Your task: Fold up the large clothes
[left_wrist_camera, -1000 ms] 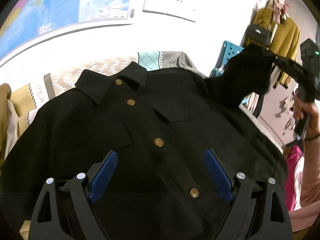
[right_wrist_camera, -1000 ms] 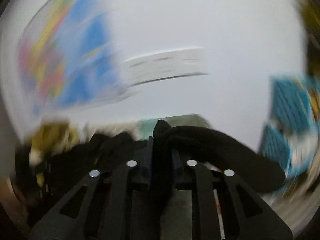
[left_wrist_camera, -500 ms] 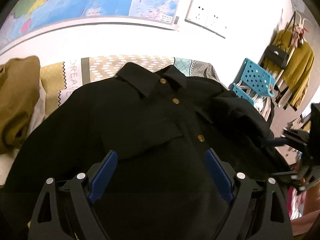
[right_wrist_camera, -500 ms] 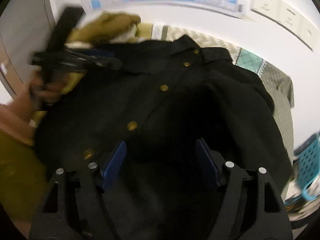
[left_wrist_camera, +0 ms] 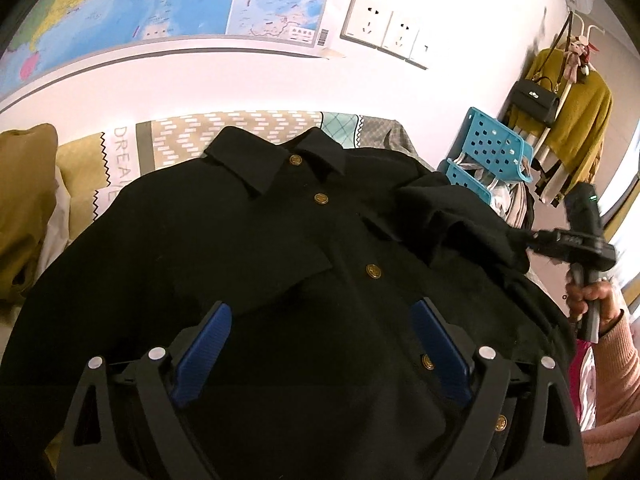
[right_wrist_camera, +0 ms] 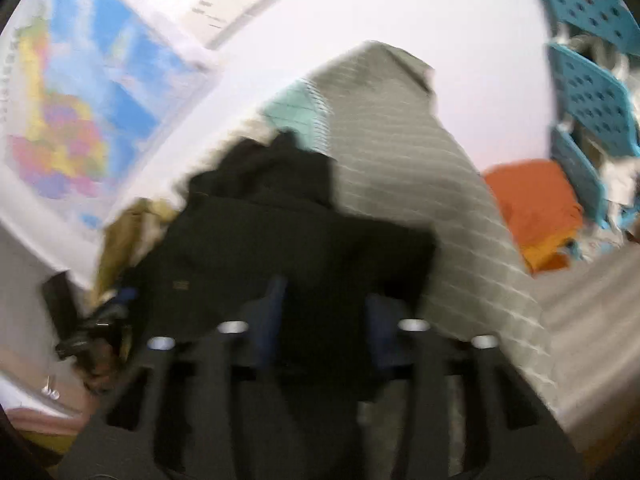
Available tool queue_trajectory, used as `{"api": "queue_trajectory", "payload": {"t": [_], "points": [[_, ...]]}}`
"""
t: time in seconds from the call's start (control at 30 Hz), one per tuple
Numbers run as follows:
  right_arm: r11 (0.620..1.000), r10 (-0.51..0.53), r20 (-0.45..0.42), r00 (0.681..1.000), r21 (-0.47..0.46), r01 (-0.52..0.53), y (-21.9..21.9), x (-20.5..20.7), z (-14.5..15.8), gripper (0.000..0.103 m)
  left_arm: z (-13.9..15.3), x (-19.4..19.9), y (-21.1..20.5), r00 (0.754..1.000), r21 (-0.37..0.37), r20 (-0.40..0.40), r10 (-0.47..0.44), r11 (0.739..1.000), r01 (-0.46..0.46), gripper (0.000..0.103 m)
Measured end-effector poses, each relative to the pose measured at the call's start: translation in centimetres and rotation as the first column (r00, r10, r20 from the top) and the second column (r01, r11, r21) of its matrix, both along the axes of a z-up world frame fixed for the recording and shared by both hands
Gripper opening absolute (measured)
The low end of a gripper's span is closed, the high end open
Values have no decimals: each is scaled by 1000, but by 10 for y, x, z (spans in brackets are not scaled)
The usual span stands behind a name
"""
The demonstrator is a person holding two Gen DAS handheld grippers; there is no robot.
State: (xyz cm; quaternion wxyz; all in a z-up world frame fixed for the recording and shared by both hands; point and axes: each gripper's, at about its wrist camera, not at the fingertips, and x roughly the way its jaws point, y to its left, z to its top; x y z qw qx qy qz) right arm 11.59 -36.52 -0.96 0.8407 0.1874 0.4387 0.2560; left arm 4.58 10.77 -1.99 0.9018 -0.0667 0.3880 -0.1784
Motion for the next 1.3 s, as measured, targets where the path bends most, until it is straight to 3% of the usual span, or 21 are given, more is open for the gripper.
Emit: {"api": "queue_trajectory", "payload": {"t": [0.07,0.13,0.27,0.37,0.4,0.43,0.47,0.5,0.6,0.67,0.73,0.9,0.97,1.03,1.07,1.13,1.17,1.23,1.3], "points": [[998,60,84,995,-10,-59,14,-7,30,5,1,1,4,1000,-17,2,1,1000,-1,89],[990,142,189,972,-13,-142,40,-19,75,5,4,0,9,1000,-36,12,4,999,-3,89],[941,334,331,882,-69,-330,110,-35,140,5,14,-5,21,998,-68,51,20,998,-17,89],[857,504,346,791,-84,-509,188,-36,165,6,23,-11,36,997,-121,72,43,992,-34,89],[830,545,333,770,-86,-550,209,-32,165,8,25,-13,39,996,-128,77,54,991,-43,89],[807,577,315,754,-79,-585,227,-30,164,20,27,-17,47,993,-130,89,73,990,-62,89],[785,606,289,742,-67,-615,244,-28,161,34,29,-21,53,991,-128,98,91,989,-78,89],[769,628,256,735,-62,-636,264,-24,157,60,30,-24,61,989,-127,100,113,987,-100,89],[757,640,251,726,-43,-652,284,-12,157,59,31,-31,81,984,-148,94,154,979,-140,89],[774,619,260,741,-43,-632,279,-7,157,60,30,-35,93,980,-153,83,182,974,-168,89],[804,583,272,765,-61,-591,268,-2,156,67,27,-38,100,979,-154,76,188,973,-175,89],[911,387,185,903,-226,-344,209,44,113,69,14,-27,94,991,-119,32,129,985,-124,89],[926,272,127,954,-304,-223,178,67,85,74,3,-17,87,993,-72,-11,121,990,-122,90],[920,185,83,979,-364,-143,154,83,62,81,-10,-4,81,992,-37,-59,110,993,-112,89],[930,129,31,991,-351,-110,138,96,46,81,-15,3,77,992,-21,-74,101,994,-103,86],[952,78,-39,996,-293,-86,115,108,23,81,-23,13,70,990,32,-93,106,994,-103,69],[961,72,-67,995,-263,-87,110,112,16,81,-25,15,67,990,48,-96,104,994,-100,66],[957,58,-83,995,-278,-79,105,118,1,81,-24,19,67,991,54,-88,103,994,-99,52],[969,89,-112,990,-221,-113,103,122,-10,69,-23,20,69,990,60,-82,111,992,-107,43]]}}
